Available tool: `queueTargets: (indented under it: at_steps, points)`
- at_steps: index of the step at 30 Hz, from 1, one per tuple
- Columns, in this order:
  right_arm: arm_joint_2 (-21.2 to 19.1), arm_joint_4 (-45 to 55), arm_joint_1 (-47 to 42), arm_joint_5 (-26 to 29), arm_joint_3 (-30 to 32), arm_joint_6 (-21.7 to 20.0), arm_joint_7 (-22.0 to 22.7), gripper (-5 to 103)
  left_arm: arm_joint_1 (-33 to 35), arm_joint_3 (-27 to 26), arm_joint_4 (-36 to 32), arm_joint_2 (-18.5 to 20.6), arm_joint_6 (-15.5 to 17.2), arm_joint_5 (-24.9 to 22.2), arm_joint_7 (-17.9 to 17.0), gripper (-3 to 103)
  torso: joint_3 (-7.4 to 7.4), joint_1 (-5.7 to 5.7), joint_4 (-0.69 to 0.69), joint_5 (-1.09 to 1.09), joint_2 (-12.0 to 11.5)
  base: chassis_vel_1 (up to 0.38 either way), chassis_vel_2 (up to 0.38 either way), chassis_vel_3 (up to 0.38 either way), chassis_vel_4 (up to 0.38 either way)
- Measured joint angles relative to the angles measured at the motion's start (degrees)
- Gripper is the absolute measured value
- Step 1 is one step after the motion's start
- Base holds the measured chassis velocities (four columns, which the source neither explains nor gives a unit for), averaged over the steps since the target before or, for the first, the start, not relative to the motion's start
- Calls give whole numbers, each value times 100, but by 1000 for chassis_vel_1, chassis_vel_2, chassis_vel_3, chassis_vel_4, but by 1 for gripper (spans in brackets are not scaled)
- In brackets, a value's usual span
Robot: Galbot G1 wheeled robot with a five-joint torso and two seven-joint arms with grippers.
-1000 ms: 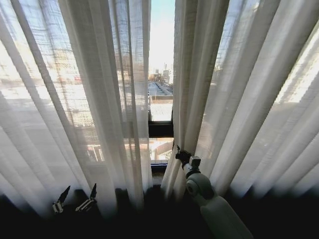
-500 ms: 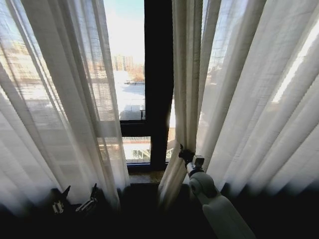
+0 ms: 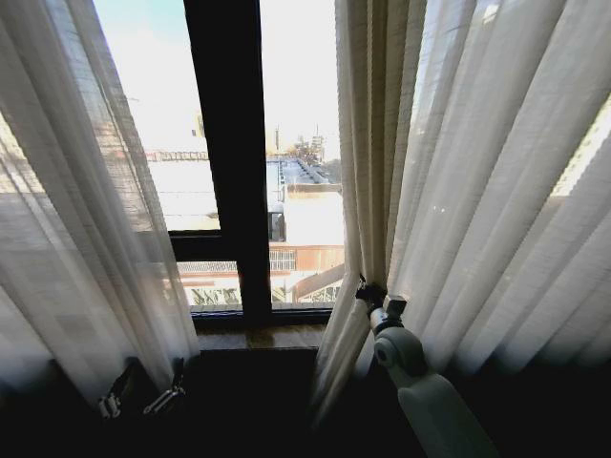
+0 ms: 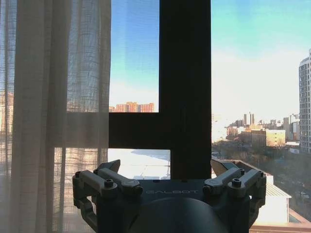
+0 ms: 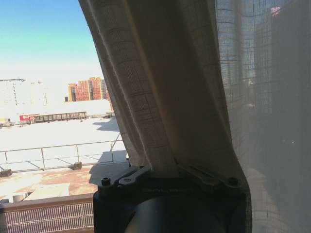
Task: Open the curtains by pulling them apart, changing their state from closed to fully open.
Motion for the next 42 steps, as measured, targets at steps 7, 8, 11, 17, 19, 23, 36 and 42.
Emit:
queueTargets:
  at_steps: [7, 8, 11, 17, 19, 23, 36, 42]
  points:
    - [2, 21, -28, -3, 45, 14, 20, 0, 0, -6, -19, 26, 0, -12, 3, 100, 0, 0, 0, 2, 0, -363, -349, 359, 358]
    - [3, 23, -31, -3, 55, 22, 24, 0, 2, -5, -23, 26, 0, -12, 3, 100, 0, -1, 0, 0, 0, -358, -345, 379, 380]
    - [1, 25, -36, -3, 62, 53, 27, 0, 5, -6, -32, 26, 0, -12, 4, 100, 0, -1, 0, 0, 0, -353, -365, 358, 368]
    - [-27, 22, -37, -3, 77, 101, 29, 0, 25, -4, -36, 4, -18, -9, 9, 100, 0, 0, 0, 1, 0, -339, -351, 333, 347]
    - [-27, 18, -36, -3, 78, 102, 29, 0, 30, -2, -32, 0, -22, -7, 13, 100, 0, 0, 0, 0, 0, -362, -363, 353, 356]
    - [-22, -3, -28, -3, 81, 104, 29, 0, 51, -2, -24, -4, -37, -3, 24, 100, 0, 0, -1, 2, 0, -360, -339, 348, 348]
    - [-28, -20, -12, -1, 79, 107, 29, 0, 85, 12, -9, -30, -69, 19, 43, 100, 0, -1, 0, 1, 0, -358, -352, 356, 354]
    - [-26, -20, -12, -1, 65, 107, 29, 0, 99, 16, -3, -41, -85, 24, 50, 100, 0, 0, 0, 1, 0, -353, -357, 357, 351]
